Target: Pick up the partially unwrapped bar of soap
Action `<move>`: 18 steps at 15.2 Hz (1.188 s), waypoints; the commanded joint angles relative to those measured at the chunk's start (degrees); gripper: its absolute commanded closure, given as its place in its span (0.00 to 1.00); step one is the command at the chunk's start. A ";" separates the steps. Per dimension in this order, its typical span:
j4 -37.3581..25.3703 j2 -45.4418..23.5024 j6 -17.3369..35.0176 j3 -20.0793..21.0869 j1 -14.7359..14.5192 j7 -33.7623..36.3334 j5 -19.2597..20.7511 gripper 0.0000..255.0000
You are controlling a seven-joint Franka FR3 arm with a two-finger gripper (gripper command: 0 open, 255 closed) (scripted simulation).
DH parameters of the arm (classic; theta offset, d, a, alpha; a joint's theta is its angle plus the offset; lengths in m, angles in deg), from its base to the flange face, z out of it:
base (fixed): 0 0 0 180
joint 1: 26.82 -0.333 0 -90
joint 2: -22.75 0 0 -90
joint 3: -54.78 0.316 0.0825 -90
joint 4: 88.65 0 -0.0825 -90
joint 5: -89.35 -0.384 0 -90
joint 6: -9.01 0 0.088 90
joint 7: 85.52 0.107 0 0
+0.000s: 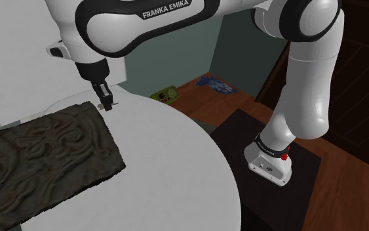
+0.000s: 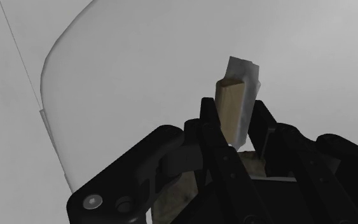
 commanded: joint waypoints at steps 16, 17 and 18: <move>-11.02 0.43 -11.33 0.38 -0.91 -0.63 -0.42 1.00; -11.14 0.43 -11.45 0.39 -0.92 -0.64 -0.43 1.00; -11.15 0.42 -11.46 0.39 -0.92 -0.64 -0.42 1.00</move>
